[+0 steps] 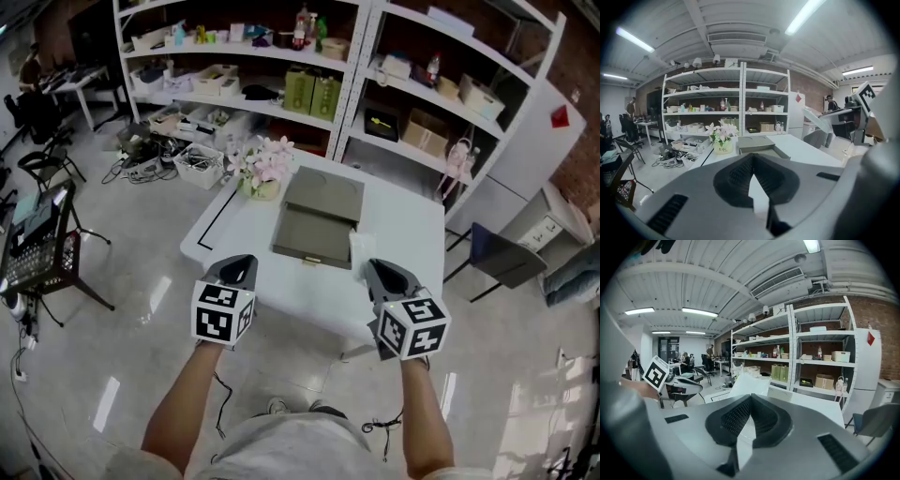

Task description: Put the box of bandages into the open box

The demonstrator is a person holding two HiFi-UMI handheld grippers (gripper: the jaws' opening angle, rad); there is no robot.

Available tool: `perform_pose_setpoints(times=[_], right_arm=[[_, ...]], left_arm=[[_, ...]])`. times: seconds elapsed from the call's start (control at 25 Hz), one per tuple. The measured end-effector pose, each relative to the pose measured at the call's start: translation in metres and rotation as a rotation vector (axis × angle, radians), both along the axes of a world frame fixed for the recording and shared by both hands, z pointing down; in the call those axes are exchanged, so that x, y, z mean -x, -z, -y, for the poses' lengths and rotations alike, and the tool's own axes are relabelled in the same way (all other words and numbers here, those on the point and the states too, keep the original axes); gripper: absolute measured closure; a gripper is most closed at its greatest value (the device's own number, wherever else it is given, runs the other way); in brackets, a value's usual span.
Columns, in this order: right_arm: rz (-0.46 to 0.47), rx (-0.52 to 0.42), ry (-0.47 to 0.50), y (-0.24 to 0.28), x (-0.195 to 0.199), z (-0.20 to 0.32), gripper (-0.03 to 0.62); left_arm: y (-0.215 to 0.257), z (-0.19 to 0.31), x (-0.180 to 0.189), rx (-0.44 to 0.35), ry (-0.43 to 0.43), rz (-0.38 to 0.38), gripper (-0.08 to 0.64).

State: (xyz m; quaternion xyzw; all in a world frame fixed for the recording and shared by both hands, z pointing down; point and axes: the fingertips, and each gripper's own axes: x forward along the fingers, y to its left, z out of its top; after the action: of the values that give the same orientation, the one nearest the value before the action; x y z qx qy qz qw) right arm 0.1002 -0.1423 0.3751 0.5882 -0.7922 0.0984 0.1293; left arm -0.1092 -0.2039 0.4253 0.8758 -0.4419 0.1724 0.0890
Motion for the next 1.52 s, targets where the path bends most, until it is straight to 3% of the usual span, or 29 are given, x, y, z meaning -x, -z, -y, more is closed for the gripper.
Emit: perform_pose_setpoints(times=[0.68,1.52], right_arm=[[-0.107,0.049,0.132,-0.009,0.021,0.084,0.589],[-0.188,0.223,0.303,-0.072,0.004,0.193,0.589]], left_arm=[[-0.015,0.055,0.025,0.016,0.061,0.0,0.555],[-0.043,0.161,-0.011,0.077,0.097,0.036,0.555]])
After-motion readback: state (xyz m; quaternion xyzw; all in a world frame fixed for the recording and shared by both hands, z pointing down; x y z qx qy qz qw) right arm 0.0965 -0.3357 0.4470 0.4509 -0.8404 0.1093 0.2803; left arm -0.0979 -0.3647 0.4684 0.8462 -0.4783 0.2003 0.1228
